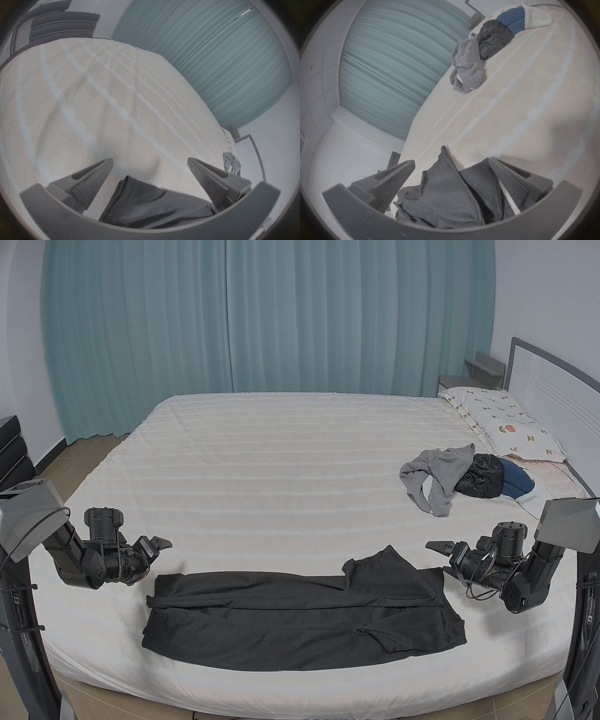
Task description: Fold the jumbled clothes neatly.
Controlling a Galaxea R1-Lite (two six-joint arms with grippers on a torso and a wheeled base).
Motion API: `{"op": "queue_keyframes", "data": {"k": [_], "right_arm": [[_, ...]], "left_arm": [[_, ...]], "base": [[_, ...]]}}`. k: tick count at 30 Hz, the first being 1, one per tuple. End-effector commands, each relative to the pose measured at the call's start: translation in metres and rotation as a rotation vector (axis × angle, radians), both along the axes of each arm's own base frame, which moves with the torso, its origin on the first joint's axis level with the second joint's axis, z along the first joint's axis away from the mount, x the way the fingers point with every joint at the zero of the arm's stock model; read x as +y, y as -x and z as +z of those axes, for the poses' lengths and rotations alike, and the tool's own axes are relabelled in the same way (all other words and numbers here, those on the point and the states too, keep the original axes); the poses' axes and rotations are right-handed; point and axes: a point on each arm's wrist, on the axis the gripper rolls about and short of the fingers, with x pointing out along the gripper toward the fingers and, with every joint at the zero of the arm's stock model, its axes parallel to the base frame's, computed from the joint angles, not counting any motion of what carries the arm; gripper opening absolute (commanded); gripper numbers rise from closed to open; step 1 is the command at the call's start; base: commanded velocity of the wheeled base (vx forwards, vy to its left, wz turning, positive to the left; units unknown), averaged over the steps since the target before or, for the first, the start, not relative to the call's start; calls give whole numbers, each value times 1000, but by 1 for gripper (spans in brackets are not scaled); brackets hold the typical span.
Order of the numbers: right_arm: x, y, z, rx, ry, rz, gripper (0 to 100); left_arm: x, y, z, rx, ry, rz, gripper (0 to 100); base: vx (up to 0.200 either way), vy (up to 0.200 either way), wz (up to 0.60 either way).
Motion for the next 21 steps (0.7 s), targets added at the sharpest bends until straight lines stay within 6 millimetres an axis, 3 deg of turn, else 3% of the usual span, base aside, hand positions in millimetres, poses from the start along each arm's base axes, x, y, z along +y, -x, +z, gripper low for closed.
{"op": "queue_keyframes", "data": {"k": [1, 12, 13, 21], "right_arm": [[-8, -1, -5, 23, -17, -15, 100], [-11, 4, -9, 62, -57, -18, 100], [-11, 4, -10, 65, -57, -18, 100], [-11, 1, -13, 65, -56, -18, 100]], "left_arm": [[0, -11, -10, 15, 13, 4, 100], [-9, 2, -23, 80, 14, -20, 100], [-10, 1, -22, 77, 14, -23, 0], [-7, 4, -24, 84, 10, -17, 0]], "base": [[0, 0, 0], [0, 0, 0], [0, 0, 0], [0, 0, 0]]}}
